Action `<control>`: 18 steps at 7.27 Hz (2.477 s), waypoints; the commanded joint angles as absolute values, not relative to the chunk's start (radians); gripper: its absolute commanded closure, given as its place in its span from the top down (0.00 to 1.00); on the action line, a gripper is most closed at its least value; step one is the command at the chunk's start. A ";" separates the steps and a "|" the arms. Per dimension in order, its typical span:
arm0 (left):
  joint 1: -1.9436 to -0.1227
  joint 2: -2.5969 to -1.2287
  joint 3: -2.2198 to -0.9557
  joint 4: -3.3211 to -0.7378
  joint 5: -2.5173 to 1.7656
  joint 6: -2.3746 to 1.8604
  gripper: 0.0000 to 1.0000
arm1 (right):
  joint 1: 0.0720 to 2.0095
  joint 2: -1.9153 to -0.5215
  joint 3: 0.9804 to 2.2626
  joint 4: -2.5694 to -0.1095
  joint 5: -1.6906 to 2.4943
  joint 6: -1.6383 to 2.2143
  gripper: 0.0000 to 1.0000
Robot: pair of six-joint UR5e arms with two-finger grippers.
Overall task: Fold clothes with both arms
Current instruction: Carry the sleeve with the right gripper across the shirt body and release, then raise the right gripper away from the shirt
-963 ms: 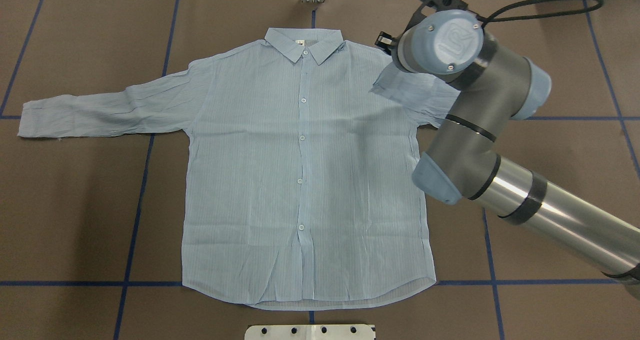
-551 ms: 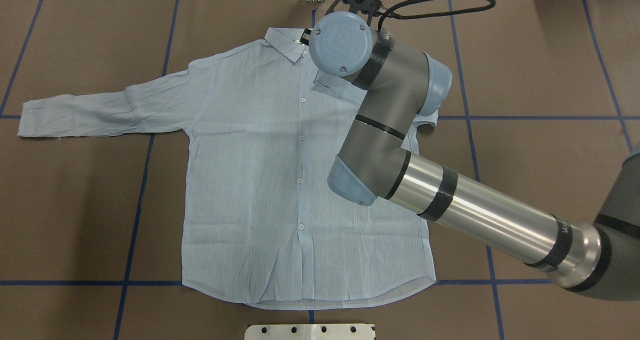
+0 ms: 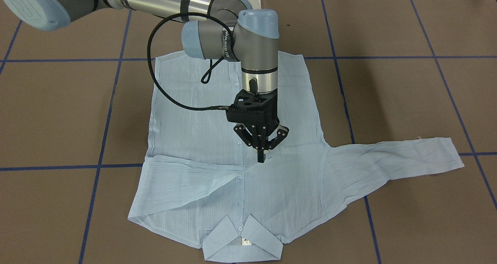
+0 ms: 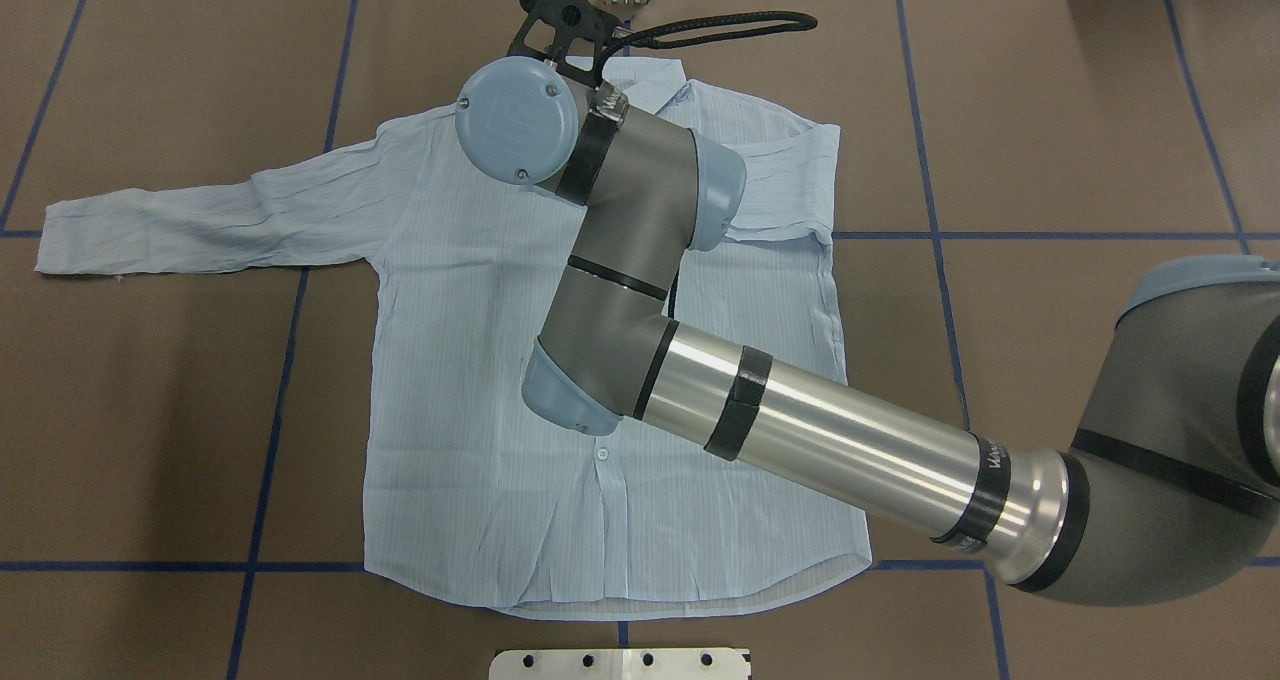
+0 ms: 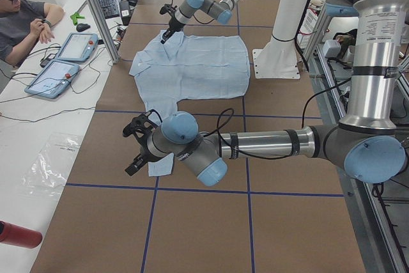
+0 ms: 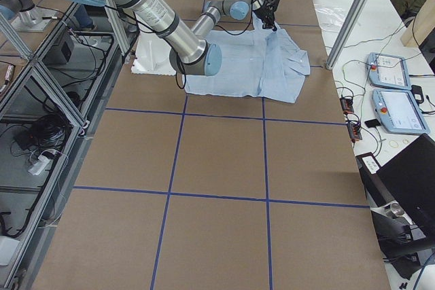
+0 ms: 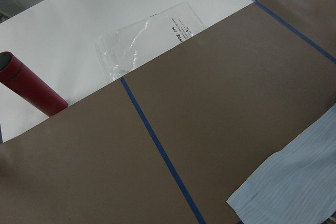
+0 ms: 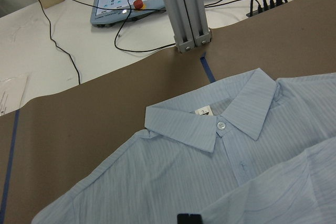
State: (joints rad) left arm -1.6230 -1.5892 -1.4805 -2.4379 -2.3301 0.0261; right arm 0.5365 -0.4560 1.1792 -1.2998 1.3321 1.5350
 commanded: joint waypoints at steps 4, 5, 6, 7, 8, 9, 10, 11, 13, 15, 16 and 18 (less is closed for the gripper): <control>-1.621 -1.592 -1.480 -2.437 -2.330 0.029 1.00 | 0.511 -0.344 1.048 -1.266 1.351 1.499 1.00; -1.621 -1.592 -1.480 -2.437 -2.330 0.031 1.00 | 0.532 -0.318 1.049 -1.275 1.371 1.471 1.00; -1.599 -1.598 -1.477 -2.437 -2.327 0.028 1.00 | 0.605 -0.322 1.051 -1.301 1.497 1.441 1.00; -1.563 -1.627 -1.453 -2.445 -2.324 0.026 1.00 | 0.674 -0.340 1.069 -1.337 1.597 1.357 1.00; -1.543 -1.641 -1.392 -2.506 -2.324 0.020 1.00 | 0.728 -0.423 1.150 -1.348 1.667 1.298 1.00; -1.499 -1.641 -1.341 -2.616 -2.322 -0.133 1.00 | 0.779 -0.552 1.292 -1.348 1.739 1.226 1.00; -1.435 -1.640 -1.266 -2.805 -2.291 -0.357 1.00 | 0.843 -0.675 1.413 -1.350 1.829 1.151 1.00; -1.369 -1.640 -1.168 -2.988 -2.187 -0.517 1.00 | 0.912 -0.768 1.486 -1.348 1.909 1.056 1.00; -1.260 -1.641 -1.144 -3.082 -2.081 -0.892 0.92 | 1.042 -0.924 1.590 -1.345 2.066 0.869 1.00; -1.085 -1.640 -1.114 -3.115 -1.877 -1.058 0.84 | 1.135 -1.067 1.672 -1.335 2.169 0.717 1.00; -1.062 -1.640 -1.086 -3.135 -1.867 -1.074 0.80 | 1.150 -1.103 1.698 -1.335 2.181 0.703 1.00; -1.030 -1.638 -1.059 -3.135 -1.823 -1.069 0.75 | 1.152 -1.109 1.700 -1.333 2.180 0.701 1.00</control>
